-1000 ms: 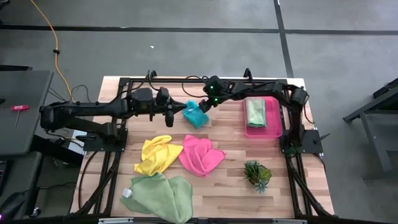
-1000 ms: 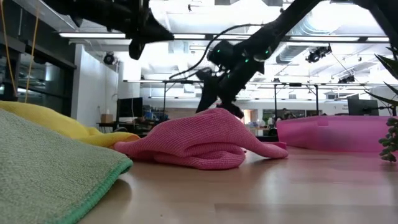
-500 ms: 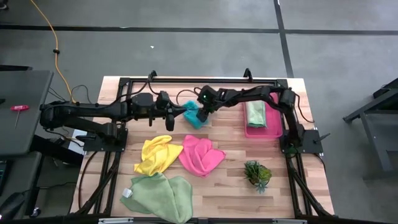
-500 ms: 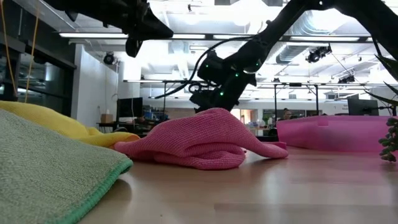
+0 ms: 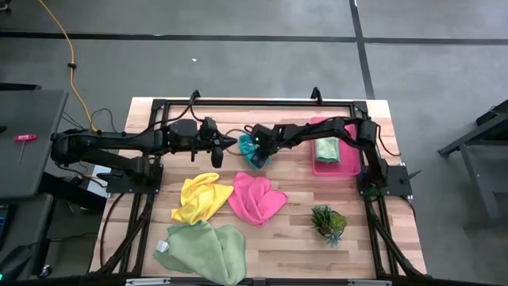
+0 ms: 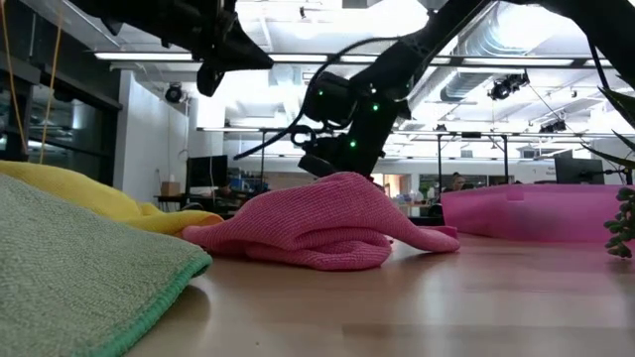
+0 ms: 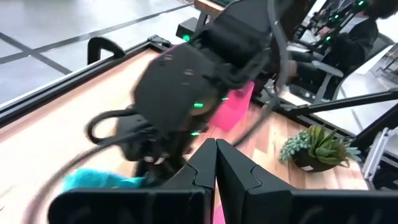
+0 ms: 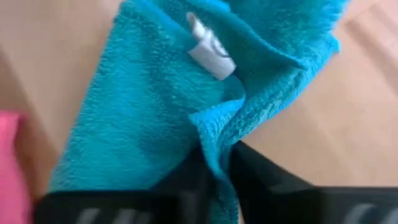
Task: Fold microfiber towels
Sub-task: Put the folded blue microfiber cloth into the red bin
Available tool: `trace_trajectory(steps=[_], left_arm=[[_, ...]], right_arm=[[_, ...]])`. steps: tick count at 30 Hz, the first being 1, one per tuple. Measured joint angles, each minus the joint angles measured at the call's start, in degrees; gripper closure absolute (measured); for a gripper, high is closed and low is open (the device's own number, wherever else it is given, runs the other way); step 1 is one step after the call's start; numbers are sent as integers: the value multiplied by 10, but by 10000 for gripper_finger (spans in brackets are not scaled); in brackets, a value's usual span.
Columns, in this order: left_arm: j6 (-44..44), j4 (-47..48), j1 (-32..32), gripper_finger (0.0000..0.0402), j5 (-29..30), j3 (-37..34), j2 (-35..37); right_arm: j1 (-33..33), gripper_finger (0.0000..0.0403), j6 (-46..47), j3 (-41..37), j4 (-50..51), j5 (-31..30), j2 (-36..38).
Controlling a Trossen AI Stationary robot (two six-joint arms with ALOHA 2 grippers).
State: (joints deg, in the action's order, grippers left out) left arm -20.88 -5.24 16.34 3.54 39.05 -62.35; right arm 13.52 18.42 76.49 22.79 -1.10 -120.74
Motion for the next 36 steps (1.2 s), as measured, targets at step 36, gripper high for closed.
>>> trace_trajectory(steps=[36], left_arm=[[30,119,33,401,55,0,73]], right_arm=[[135,403,-5,-6,182,102,231]])
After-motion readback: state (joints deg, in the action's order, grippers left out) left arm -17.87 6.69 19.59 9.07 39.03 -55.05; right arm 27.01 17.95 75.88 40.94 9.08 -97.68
